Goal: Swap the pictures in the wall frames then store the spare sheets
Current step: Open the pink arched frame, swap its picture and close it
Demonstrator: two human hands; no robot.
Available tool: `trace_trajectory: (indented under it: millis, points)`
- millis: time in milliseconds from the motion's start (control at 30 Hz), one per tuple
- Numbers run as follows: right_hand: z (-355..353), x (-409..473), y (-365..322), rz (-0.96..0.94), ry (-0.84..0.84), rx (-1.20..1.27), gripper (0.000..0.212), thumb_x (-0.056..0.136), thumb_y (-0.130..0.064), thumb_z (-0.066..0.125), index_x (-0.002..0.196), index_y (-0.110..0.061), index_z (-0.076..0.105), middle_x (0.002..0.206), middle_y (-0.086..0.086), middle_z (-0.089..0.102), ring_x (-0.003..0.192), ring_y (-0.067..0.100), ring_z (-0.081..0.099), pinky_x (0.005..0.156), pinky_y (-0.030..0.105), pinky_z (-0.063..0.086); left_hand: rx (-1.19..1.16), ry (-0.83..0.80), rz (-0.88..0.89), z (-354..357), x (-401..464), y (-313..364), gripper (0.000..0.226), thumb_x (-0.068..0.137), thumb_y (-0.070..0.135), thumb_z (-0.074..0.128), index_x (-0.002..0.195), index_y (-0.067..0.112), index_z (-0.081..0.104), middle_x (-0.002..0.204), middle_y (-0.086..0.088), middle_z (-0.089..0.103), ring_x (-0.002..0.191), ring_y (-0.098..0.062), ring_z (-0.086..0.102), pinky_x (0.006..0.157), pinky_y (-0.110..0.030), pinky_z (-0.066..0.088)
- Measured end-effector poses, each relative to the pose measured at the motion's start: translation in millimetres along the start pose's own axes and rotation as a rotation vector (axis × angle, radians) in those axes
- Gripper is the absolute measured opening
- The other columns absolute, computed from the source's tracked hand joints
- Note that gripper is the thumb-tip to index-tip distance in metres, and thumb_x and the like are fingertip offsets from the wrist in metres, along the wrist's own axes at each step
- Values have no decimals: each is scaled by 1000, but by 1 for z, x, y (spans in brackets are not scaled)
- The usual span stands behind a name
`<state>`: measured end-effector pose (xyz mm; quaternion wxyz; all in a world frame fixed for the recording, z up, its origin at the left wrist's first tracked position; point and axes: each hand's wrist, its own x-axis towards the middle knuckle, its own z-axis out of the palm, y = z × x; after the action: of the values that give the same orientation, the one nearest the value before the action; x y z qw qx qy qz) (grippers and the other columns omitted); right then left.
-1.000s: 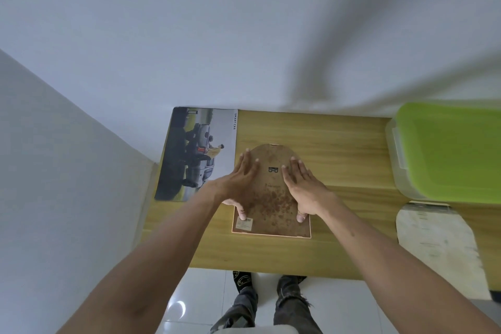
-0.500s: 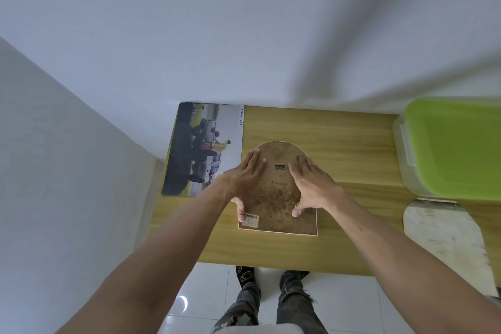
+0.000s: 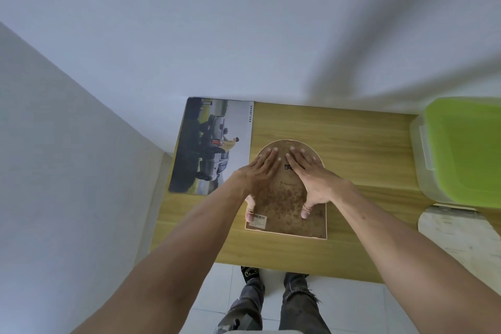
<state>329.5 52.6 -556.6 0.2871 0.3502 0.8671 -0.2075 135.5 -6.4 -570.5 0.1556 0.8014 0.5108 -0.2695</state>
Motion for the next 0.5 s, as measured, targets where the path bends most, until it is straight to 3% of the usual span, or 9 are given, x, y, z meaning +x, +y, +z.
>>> trace_trajectory:
  millis: [133, 267, 333, 400, 433, 500]
  points:
    - [4, -1, 4, -3, 41, -38, 165, 45, -62, 90, 151, -17, -30, 151, -2, -43, 146, 21, -30, 122, 37, -9, -23, 33, -16, 2, -2, 3, 130, 74, 38, 78, 149, -2, -20, 155, -26, -28, 144, -38, -25, 122, -46, 2]
    - [8, -14, -1, 52, 103, -35, 158, 48, -63, 88, 155, -19, -20, 161, 2, -29, 150, 23, -21, 124, 43, 0, -101, 56, -99, -5, -16, 12, 127, 77, 29, 78, 150, 3, -22, 153, -24, -32, 142, -38, -30, 120, -49, -10]
    - [17, -31, -6, 131, 160, 86, 148, 53, -56, 89, 158, -20, -9, 163, 7, -22, 152, 26, -15, 124, 46, 7, -238, 9, -172, -4, -29, 20, 134, 74, 26, 82, 147, 5, -28, 146, -24, -42, 136, -39, -37, 115, -51, -17]
    - [36, -48, -8, 267, 252, 349, 130, 62, -47, 88, 158, -21, 6, 166, 9, -4, 153, 28, 4, 120, 44, 23, -438, -33, -251, 4, -42, 28, 146, 67, 27, 88, 145, 7, -33, 143, -22, -46, 135, -40, -37, 114, -51, -16]
    - [44, -57, -10, 341, 314, 499, 115, 69, -43, 85, 157, -22, 14, 164, 8, 13, 150, 27, 19, 116, 42, 32, -583, -21, -296, 6, -48, 32, 143, 67, 27, 88, 147, 8, -29, 150, -21, -39, 141, -42, -29, 117, -51, -8]
    - [56, -66, -16, 458, 410, 673, 85, 82, -37, 73, 153, -18, 30, 152, 5, 41, 140, 24, 39, 110, 38, 39, -874, 107, -356, 5, -58, 40, 118, 72, 24, 84, 152, 11, -1, 157, -18, 7, 144, -41, 9, 118, -50, 18]
